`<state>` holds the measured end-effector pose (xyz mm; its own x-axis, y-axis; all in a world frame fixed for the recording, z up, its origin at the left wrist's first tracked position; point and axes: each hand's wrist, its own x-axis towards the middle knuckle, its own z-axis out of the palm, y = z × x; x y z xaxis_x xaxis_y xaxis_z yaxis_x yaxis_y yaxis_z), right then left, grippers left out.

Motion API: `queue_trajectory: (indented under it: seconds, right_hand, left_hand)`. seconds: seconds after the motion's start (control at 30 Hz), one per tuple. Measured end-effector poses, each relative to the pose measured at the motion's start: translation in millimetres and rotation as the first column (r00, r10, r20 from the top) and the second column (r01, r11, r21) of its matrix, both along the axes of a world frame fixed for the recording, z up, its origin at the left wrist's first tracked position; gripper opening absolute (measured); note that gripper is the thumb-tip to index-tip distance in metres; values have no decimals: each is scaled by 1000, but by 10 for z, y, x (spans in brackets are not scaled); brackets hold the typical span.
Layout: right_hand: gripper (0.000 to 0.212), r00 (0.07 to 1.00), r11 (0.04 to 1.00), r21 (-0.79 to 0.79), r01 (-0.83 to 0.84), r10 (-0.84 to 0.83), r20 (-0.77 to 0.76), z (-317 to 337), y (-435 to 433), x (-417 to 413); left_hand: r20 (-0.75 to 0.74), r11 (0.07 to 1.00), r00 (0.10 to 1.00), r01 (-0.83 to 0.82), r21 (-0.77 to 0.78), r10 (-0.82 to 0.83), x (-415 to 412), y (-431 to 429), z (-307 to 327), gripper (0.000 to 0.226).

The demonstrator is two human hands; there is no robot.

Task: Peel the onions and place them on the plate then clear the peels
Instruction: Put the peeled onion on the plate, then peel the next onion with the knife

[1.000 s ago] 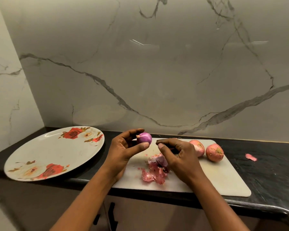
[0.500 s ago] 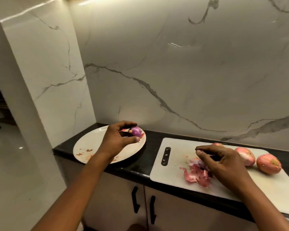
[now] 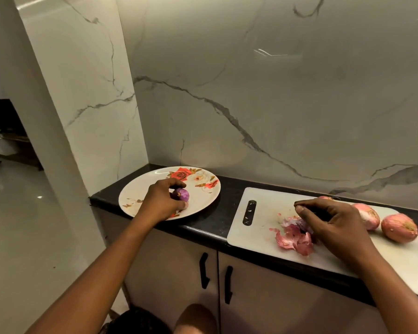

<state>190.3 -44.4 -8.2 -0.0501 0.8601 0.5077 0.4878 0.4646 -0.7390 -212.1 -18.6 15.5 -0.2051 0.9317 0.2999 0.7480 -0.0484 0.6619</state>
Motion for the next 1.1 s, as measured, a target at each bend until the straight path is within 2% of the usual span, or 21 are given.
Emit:
queue_trajectory:
  seconds: [0.2, 0.37, 0.47, 0.6, 0.7, 0.77, 0.87, 1.0, 1.1]
  right_hand:
    - [19, 1000, 1000, -12, 12, -11, 18, 6, 11, -27]
    - [17, 1000, 1000, -11, 18, -18, -5, 2, 7, -23]
    - [16, 998, 999, 30, 43, -41, -50, 28, 0, -30]
    - [15, 968, 993, 64, 102, -85, -235, 81, 6, -9]
    - [12, 958, 989, 70, 131, -108, -266, 121, 19, 62]
    - [11, 980, 985, 107, 133, -115, -160, 193, 38, 145]
    - [11, 974, 974, 183, 130, -160, 158, 349, 107, 320]
    - [24, 805, 984, 168, 62, -149, 574, 536, 214, 533]
    - [41, 675, 995, 67, 75, -100, 731, 587, 266, 574]
  left_hand:
    - [-62, 1000, 998, -12, 5, 12, 36, -12, 14, 67]
    - [-97, 987, 995, 36, 159, -21, 322, -81, 123, 63]
    - [-109, 952, 987, 144, 269, -118, 613, -93, 177, 48]
    - [-100, 897, 959, 284, 339, -266, 1090, -61, 202, 38]
    - [0, 868, 924, 360, 342, -383, 1407, 50, 163, 35]
    - [87, 857, 886, 411, 311, -456, 1613, 117, 150, 30]
    - [140, 824, 827, 497, 272, -545, 1873, 250, 129, 24]
    - [126, 770, 769, 586, 252, -626, 2124, 493, 90, 16]
    - [152, 772, 761, 595, 224, -631, 2236, 630, 66, 11]
